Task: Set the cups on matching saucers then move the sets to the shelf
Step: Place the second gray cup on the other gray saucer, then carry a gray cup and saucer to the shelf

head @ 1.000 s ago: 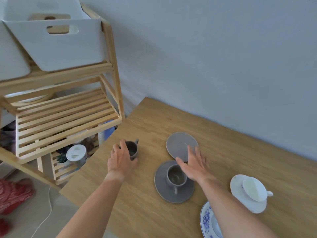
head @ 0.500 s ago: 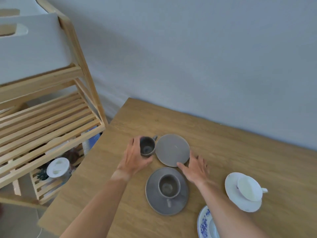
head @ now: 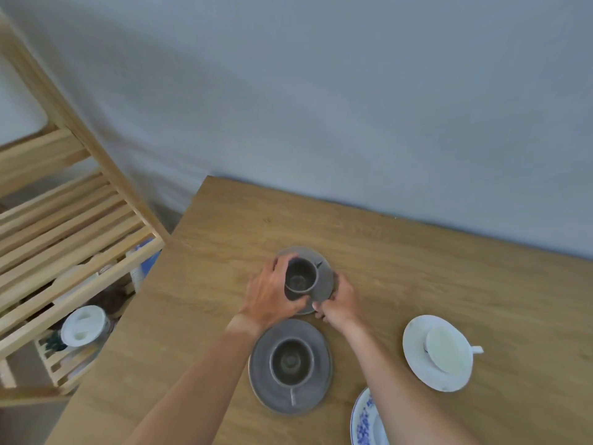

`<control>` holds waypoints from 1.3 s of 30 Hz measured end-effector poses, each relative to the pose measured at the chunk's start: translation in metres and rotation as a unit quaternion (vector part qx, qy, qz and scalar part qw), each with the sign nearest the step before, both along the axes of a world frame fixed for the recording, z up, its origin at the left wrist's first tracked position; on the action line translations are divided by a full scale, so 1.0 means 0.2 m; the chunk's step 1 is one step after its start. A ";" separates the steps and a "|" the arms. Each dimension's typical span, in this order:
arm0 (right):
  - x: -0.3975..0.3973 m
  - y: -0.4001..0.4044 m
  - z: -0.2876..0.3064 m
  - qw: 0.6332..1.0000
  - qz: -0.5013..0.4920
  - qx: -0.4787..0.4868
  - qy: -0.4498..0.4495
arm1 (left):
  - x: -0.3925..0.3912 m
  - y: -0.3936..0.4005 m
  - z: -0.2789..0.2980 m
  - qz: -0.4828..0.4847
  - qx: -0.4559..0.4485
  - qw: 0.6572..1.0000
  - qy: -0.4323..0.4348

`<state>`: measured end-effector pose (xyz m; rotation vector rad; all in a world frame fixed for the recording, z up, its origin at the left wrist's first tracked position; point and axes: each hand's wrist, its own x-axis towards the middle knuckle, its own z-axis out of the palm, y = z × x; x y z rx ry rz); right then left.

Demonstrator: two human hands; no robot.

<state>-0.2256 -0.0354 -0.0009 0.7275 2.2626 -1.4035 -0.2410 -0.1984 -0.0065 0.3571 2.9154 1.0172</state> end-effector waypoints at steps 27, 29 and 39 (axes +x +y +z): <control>-0.05 -0.14 0.18 0.976 0.011 -0.215 0.002 | 0.10 -0.15 0.14 0.175 0.219 0.960 0.014; -0.05 -0.27 0.22 0.974 0.018 -0.225 0.010 | 0.10 -0.28 0.18 0.176 0.225 0.958 0.027; -0.02 -1.14 0.22 0.967 0.078 -0.241 -0.013 | 0.23 -1.12 0.17 0.239 0.199 0.948 0.066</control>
